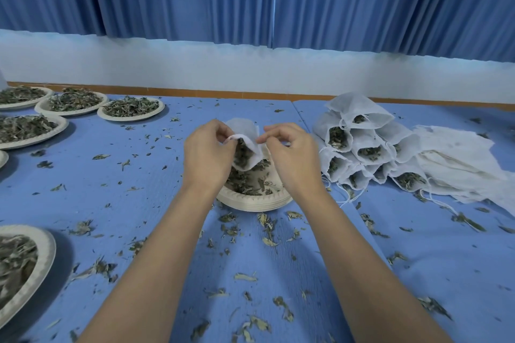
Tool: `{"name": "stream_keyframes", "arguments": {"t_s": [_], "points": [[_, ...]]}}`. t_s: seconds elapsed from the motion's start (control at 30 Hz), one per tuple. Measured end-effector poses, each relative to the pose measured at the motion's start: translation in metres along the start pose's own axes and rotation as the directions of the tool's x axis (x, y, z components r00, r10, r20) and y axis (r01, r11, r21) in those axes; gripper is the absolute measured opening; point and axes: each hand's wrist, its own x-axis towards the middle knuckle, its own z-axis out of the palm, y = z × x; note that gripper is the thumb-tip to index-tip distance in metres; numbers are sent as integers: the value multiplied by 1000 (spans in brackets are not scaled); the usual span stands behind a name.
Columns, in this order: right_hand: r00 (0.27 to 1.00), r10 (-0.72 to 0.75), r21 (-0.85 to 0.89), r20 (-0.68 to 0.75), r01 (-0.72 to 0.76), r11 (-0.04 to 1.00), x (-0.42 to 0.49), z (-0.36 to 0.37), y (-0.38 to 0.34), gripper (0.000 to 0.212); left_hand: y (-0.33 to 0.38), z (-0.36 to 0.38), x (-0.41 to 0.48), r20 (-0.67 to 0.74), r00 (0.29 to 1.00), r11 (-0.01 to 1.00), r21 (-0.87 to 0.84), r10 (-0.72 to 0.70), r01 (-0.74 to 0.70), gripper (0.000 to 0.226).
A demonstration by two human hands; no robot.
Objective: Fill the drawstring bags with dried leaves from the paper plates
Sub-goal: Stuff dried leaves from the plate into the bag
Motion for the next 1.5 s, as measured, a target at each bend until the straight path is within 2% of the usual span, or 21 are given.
{"name": "stream_keyframes", "arguments": {"t_s": [0.03, 0.1, 0.2, 0.27, 0.37, 0.47, 0.6, 0.73, 0.8, 0.9, 1.0, 1.07, 1.13, 1.23, 1.33, 1.5], "points": [[999, 18, -47, 26, -17, 999, 1, -4, 0, 19, -2, 0, 0, -31, 999, 999, 32, 26, -25, 5], [976, 110, -260, 186, -59, 964, 4, -9, -1, 4, -5, -1, 0, -74, 996, 998, 57, 43, -39, 6], [884, 257, -561, 391, 7, 828, 5, -6, 1, 40, -7, -2, 1, -142, 989, 999, 32, 38, -33, 7], [833, 313, -640, 456, 62, 766, 4, -2, -1, 59, -8, -3, 3, -179, 983, 999, -32, 33, -39, 10], [791, 330, -595, 515, 53, 802, 5, -4, 0, 51, -11, -4, 6, -170, 985, 992, -119, 26, -47, 10], [825, 279, -587, 491, 77, 806, 7, -4, 5, 35, -13, -3, 7, -111, 994, 985, -174, -5, -15, 7], [932, 197, -569, 305, 12, 822, 8, 10, 14, 31, -12, -3, 6, -16, 997, 937, -344, -72, 62, 5], [973, 196, -349, 124, -142, 926, 12, 15, 14, 38, -12, -6, 6, -5, 994, 891, -443, -113, 99, 5], [980, 180, -430, 81, -129, 894, 15, 10, 13, 34, -13, -6, 7, -32, 991, 867, -488, -132, 100, 11], [935, 304, -629, 181, -127, 767, 18, 8, 11, 28, -12, -4, 8, -23, 989, 818, -564, -148, 110, 17], [879, 374, -670, 295, -89, 737, 18, 19, 7, 38, -11, -3, 7, -19, 988, 782, -614, -155, 111, 18], [872, 340, -716, 353, 18, 698, 17, 29, 8, 54, -11, -4, 7, -20, 986, 773, -623, -166, 117, 18], [853, 322, -706, 411, 74, 705, 14, 38, 8, 58, -12, -6, 8, -19, 981, 756, -640, -193, 136, 18], [829, 264, -658, 493, 157, 736, 11, 47, 12, 54, -12, -9, 10, -16, 975, 736, -659, -222, 157, 18], [838, 163, -656, 521, 270, 705, 9, 49, 11, 43, -8, -10, 9, -6, 979, 727, -671, -203, 147, 17], [848, 114, -664, 517, 313, 679, 6, 45, 9, 29, -5, -10, 8, 10, 983, 731, -667, -182, 143, 17]]}}
